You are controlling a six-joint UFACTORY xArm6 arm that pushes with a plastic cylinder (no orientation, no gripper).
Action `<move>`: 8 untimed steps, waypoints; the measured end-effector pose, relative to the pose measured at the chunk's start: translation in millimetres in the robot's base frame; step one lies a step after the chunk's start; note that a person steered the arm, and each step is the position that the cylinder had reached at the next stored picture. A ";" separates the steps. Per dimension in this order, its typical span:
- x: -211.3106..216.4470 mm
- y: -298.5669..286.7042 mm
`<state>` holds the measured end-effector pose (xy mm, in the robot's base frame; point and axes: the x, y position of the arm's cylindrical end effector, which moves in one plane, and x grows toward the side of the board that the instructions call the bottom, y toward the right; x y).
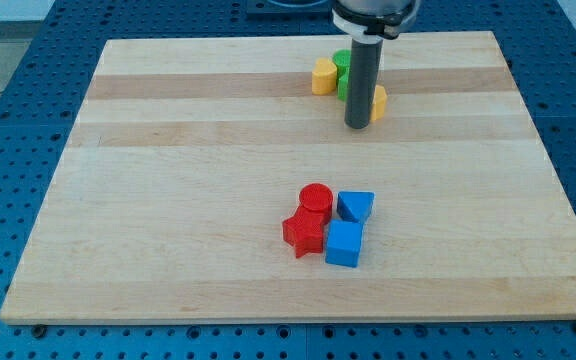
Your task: Separate the yellow hexagon from the green star
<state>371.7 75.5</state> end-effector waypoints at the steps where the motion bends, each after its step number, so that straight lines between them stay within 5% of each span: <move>1: -6.3 -2.7; 2: 19.5 -11.2; 8: -52.9 35.8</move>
<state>318.8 111.3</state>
